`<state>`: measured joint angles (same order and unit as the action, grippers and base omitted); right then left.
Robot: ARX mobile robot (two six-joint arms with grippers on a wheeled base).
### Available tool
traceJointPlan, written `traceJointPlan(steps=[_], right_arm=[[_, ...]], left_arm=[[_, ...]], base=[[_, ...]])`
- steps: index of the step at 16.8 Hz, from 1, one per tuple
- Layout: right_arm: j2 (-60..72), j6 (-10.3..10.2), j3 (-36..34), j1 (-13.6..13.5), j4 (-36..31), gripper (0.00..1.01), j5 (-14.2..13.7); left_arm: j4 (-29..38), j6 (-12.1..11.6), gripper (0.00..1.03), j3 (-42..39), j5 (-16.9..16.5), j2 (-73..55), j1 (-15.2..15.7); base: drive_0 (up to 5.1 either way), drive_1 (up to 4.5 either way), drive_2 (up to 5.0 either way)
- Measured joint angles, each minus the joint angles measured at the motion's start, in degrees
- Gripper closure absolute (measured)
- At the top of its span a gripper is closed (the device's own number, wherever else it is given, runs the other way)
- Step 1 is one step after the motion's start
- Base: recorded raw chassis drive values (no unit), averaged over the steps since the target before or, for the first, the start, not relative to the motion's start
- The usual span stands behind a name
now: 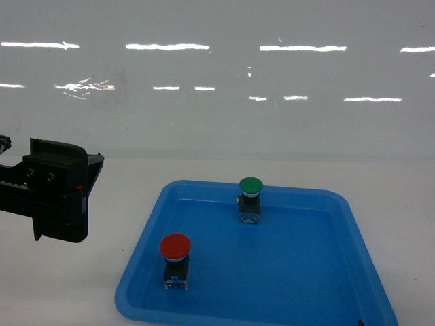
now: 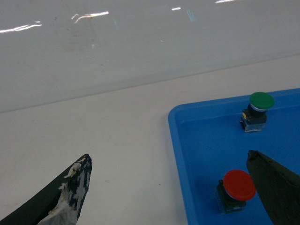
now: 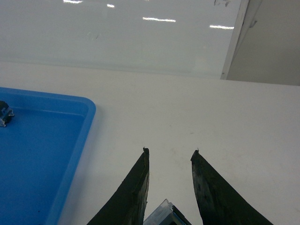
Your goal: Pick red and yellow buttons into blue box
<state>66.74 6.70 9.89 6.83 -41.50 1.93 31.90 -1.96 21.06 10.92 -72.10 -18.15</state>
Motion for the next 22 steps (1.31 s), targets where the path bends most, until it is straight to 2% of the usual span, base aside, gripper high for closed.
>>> traceJointPlan(steps=[7, 14, 19, 22], right_arm=[[0.0, 0.0, 0.0, 0.0, 0.0, 0.75, -0.02], [0.0, 0.0, 0.0, 0.0, 0.0, 0.75, 0.0], [0.0, 0.0, 0.0, 0.0, 0.0, 0.75, 0.0], [0.0, 0.0, 0.0, 0.0, 0.0, 0.75, 0.0]], left_arm=[[-2.51, 0.28, 0.05, 0.7, -0.68, -0.55, -1.11], [-2.86, 0.22, 0.05, 2.62, -1.49, -3.52, -3.48], [-7.8, 0.02, 0.05, 11.74, -4.61, -14.27, -7.23], [-11.78, 1.18, 0.05, 17.66, -8.68, -22.14, -8.0]], base=[[0.0, 0.0, 0.0], [0.0, 0.0, 0.0], [0.0, 0.0, 0.0], [0.0, 0.0, 0.0]])
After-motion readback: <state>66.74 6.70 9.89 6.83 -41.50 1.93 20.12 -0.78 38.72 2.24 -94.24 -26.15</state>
